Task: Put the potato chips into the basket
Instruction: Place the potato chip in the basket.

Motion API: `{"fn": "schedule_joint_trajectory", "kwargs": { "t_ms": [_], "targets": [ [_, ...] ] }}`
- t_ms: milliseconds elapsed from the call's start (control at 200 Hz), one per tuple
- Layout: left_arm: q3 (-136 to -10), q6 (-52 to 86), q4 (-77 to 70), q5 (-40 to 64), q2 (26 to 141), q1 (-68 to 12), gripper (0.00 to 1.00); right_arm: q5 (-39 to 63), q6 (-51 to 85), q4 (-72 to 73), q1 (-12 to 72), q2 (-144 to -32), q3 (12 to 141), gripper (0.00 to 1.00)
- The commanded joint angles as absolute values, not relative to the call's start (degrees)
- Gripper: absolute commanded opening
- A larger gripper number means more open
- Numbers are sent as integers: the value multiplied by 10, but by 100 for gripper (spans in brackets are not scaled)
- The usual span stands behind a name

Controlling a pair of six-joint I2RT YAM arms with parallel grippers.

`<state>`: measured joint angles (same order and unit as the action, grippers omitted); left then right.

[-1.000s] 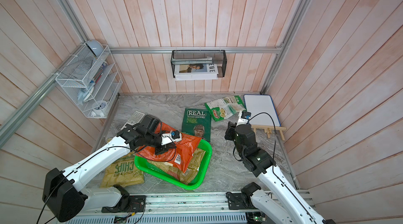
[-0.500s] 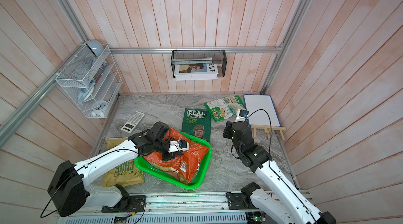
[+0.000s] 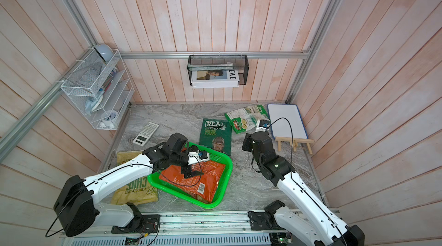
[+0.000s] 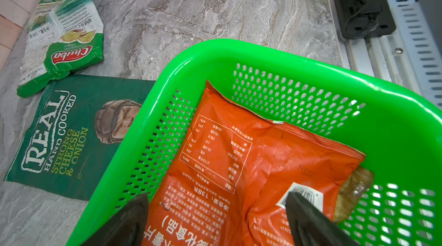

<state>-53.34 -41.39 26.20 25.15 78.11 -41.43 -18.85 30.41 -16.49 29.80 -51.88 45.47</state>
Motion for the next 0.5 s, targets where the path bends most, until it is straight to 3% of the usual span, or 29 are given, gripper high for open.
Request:
{"fn": "schedule_joint_trajectory", "kwargs": {
  "t_ms": [0,240,495],
  "targets": [
    [-529,-427,280,238,786,-416,92,-166,308,-166,295,-529,461,35],
    [-545,-445,356,207,829,-402,92,-162,302,-147,294,-599,479,36],
    [-553,-478,418,235,787,-279,90,-139,254,-255,261,-854,693,41]
  ]
}}
